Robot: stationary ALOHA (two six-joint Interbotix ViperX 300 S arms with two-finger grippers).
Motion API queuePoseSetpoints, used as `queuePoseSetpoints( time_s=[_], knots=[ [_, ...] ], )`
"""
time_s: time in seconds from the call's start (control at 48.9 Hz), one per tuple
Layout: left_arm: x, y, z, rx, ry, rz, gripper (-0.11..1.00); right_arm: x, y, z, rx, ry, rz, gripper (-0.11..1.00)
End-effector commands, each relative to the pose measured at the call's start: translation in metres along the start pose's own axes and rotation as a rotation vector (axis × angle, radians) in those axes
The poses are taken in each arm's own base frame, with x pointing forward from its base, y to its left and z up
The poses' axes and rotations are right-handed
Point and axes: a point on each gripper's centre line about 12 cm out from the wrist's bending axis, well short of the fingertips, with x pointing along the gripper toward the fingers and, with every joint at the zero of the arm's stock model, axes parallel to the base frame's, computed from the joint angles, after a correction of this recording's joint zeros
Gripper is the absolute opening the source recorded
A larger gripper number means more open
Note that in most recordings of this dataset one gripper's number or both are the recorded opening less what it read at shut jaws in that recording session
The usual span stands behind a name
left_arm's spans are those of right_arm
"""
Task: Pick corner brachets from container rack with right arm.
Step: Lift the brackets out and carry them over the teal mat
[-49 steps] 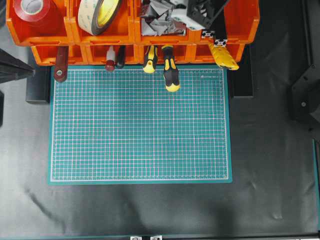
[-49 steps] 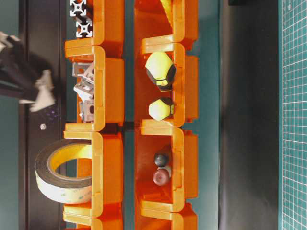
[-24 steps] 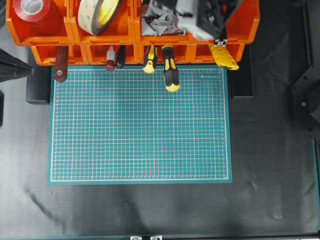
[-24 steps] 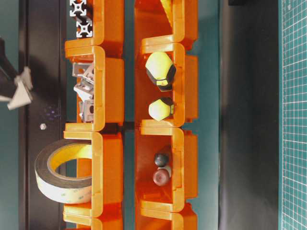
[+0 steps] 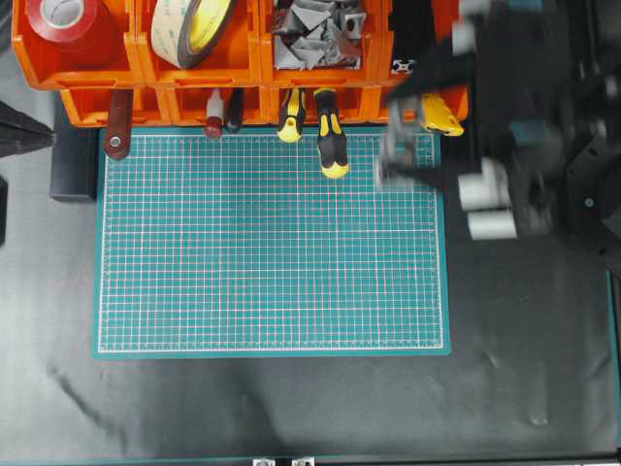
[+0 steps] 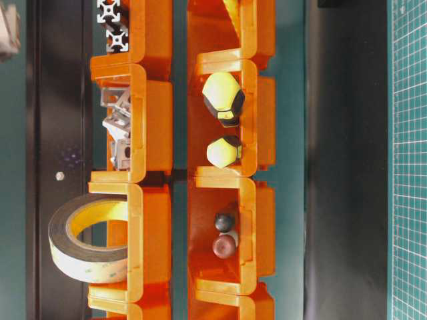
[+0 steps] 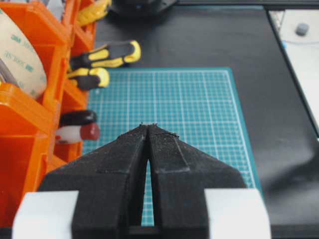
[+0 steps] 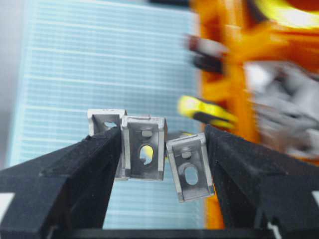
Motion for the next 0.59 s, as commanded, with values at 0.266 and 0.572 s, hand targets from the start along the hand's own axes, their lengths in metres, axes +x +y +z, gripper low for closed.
queuePoseSetpoints(
  time_s=[0.266, 0.572],
  knots=[
    [-0.013, -0.003, 0.013, 0.003, -0.067, -0.015, 0.01, 0.064, 0.074, -0.02, -0.142, -0.026, 0.157, 0.54],
    [-0.02, -0.006, 0.016, 0.007, -0.089, -0.034, 0.01, 0.175, 0.105, -0.05, -0.246, 0.142, 0.179, 0.54]
  ],
)
